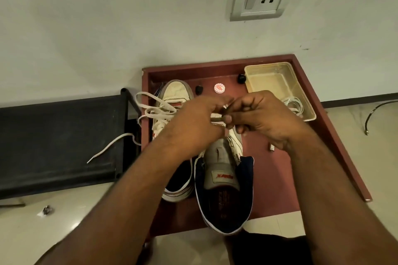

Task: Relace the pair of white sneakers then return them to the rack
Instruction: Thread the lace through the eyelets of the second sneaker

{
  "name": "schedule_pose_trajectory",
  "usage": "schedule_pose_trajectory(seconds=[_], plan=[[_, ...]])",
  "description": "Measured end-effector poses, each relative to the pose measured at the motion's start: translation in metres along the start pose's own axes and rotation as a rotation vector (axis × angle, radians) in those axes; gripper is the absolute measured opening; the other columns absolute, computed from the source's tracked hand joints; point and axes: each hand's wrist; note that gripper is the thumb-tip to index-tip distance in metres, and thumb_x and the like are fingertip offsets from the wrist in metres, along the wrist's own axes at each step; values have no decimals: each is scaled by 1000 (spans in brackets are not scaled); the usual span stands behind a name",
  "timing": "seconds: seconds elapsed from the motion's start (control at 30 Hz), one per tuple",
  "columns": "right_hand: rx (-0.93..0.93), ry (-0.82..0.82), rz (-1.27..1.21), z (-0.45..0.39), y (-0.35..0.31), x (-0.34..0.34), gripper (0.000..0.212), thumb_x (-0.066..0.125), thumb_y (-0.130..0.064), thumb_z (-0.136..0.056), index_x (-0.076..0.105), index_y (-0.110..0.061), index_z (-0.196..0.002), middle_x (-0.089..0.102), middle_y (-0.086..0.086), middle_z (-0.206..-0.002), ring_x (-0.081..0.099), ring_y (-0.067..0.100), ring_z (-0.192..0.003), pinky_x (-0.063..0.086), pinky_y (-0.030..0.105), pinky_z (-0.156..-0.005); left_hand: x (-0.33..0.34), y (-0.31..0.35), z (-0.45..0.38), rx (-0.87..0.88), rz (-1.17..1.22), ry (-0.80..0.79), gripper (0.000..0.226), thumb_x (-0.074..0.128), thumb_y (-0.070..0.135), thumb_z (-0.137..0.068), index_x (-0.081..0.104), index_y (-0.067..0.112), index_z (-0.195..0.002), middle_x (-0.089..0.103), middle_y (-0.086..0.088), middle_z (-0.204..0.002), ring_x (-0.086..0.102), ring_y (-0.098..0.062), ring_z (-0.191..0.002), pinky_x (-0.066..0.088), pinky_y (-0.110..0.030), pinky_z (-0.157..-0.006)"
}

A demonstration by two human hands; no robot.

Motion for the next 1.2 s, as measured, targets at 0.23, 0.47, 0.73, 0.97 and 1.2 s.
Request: schedule_pose_trajectory(seconds=[0.23,0.47,0.73,0.97,1.2], plan=[[166,220,125,0,12,-7,24,82,-21,-74,68,-4,-83,68,9,-67,62,19,-58,54,27,-53,14,-21,-13,-149,101,163,6,70,11,-89,74,10,-85,71,-3,-70,65,-8,-57,51,-22,-54],[274,188,954,-13,18,32,21,76,-27,-78,68,-15,-94,67,5,-92,60,21,-82,42,26,-68,20,-15,-21,-213,-327,-8,24,55,17,-99,72,13,-114,71,-10,-107,64,-23,-101,47,-28,-85],[377,311,376,-9,25,20,17,79,-3,-76,71,-16,-68,69,5,-68,66,20,-67,56,33,-66,30,-23,-25,-235,-388,55,20,64,18,-92,74,22,-108,72,-3,-105,66,-20,-95,54,-34,-89],[430,321,224,-7,19,20,22,75,6,-77,68,-14,-69,68,6,-68,59,13,-55,48,23,-51,46,-24,-21,-202,-602,140,15,57,25,-93,70,23,-99,67,1,-88,64,-20,-75,54,-34,-66],[472,275,144,-8,17,15,8,69,7,-82,69,-1,-82,66,10,-67,58,10,-48,46,19,-40,49,-25,-22,-181,-656,162,13,56,24,-95,68,23,-101,67,0,-91,55,-20,-70,45,-31,-61]])
Point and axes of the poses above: each hand's wrist, its own z-axis away from the middle knuckle, its own x-axis out of the palm, y = z × x
